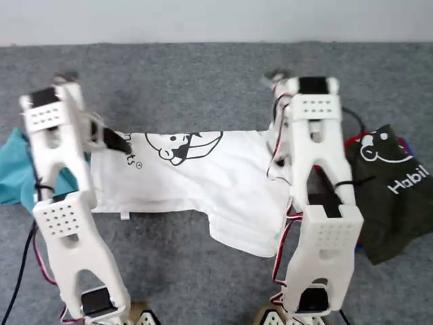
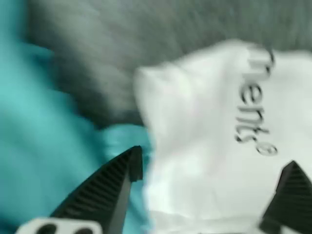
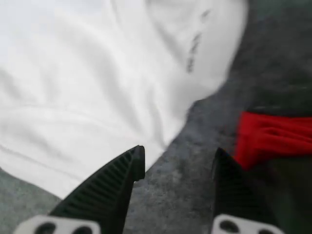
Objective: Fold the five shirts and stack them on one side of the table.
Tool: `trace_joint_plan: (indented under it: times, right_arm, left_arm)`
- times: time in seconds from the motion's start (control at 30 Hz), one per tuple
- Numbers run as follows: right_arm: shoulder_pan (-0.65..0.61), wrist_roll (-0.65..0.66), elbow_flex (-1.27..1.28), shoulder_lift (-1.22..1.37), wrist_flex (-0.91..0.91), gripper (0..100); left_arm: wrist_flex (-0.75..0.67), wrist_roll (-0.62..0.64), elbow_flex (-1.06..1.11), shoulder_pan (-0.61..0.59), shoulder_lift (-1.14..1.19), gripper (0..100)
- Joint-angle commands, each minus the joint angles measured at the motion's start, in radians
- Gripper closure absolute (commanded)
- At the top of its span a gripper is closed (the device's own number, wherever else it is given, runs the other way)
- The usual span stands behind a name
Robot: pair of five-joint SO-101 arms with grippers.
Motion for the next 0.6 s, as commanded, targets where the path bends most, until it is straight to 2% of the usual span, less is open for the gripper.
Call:
trace_joint_plan:
  times: [0.0,0.13,0.23,0.37,0.43,0.57]
  right_arm:
    - [-0.031,0.003,0.169,-0.059,-0.143,77.2]
    - [-0.025,0.009,0.356,-0.059,-0.409,77.2]
    - [0.016,0.011,0.459,-0.059,-0.53,77.2]
    - [0.11,0.017,0.539,-0.059,-0.572,77.2]
    - [0.145,0.06,0.562,-0.061,-0.567,77.2]
    - [0.162,0.083,0.575,-0.068,-0.538,77.2]
  left_arm:
    - [0.002,0.006,0.065,0.044,-0.063,59]
    - [-0.049,0.008,0.073,0.038,-0.061,59]
    - [-0.048,0.008,0.071,0.038,-0.038,59]
    - [-0.048,0.006,0.068,0.035,-0.012,59]
    - [-0.048,0.006,0.068,0.037,-0.008,59]
    - [-0.049,0.006,0.068,0.037,-0.008,59]
